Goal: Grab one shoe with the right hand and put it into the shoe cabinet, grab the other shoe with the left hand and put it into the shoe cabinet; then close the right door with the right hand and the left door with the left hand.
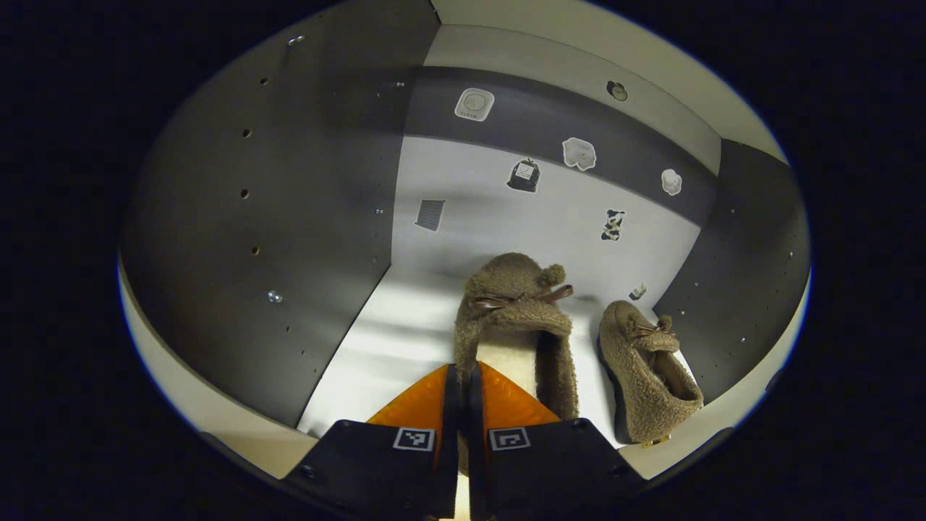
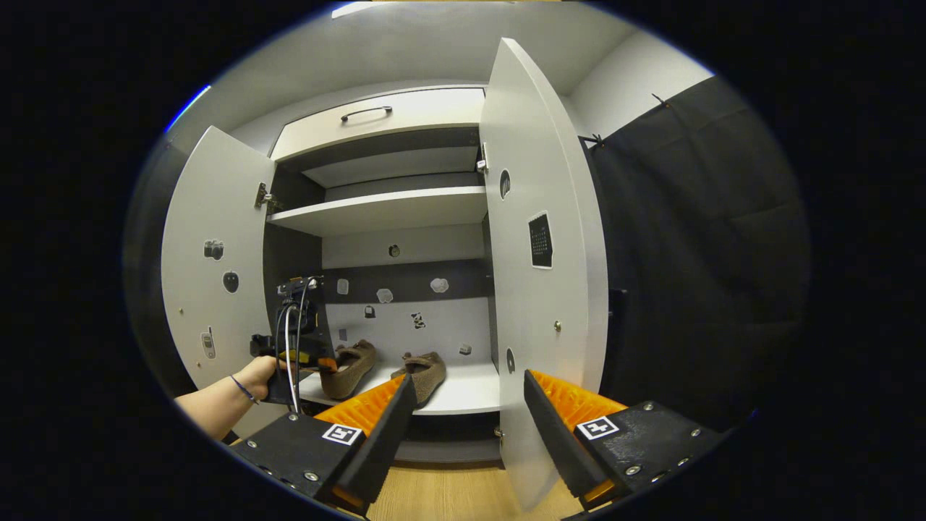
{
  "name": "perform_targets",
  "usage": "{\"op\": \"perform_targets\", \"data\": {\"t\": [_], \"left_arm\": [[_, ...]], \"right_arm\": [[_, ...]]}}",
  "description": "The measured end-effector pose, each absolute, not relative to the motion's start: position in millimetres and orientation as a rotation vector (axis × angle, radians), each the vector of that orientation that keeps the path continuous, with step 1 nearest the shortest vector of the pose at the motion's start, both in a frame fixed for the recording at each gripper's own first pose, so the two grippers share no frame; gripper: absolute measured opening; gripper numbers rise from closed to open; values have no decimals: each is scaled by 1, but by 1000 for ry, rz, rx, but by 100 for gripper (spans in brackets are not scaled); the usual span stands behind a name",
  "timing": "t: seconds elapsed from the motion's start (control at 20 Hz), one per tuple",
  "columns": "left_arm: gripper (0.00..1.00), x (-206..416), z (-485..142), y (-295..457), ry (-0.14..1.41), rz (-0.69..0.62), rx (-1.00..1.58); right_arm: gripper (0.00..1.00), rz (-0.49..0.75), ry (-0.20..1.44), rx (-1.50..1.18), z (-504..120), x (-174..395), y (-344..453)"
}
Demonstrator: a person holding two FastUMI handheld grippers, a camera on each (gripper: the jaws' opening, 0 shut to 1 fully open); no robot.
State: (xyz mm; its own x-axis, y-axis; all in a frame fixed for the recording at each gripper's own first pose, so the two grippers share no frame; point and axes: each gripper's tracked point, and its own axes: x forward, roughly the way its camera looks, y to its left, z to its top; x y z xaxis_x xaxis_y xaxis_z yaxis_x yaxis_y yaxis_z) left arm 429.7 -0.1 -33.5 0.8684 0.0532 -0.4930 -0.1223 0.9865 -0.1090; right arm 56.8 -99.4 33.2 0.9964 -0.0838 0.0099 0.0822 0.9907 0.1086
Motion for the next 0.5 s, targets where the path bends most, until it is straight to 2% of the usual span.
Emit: {"op": "perform_targets", "data": {"t": [0.05, 0.1, 0.2, 0.25, 0.35, 0.45, 0.5], "left_arm": [[25, 427, -29, -2, 491, 87, -131], [28, 424, -23, -3, 466, 80, -120], [54, 411, -13, -9, 451, 67, -110], [50, 404, -6, -13, 434, 55, -114], [65, 388, 9, -21, 398, 32, -122], [66, 371, 20, -28, 369, 17, -111], [71, 361, 26, -31, 354, 18, -100]], "right_arm": [[92, -76, -14, 110, 34, 56, -98], [92, -71, -16, 109, 37, 53, -92], [92, -62, -12, 113, 38, 51, -83], [92, -54, -10, 116, 37, 50, -82], [92, -44, -10, 117, 36, 47, -81], [92, -33, -5, 111, 35, 43, -79], [92, -26, -5, 110, 34, 41, -78]]}}
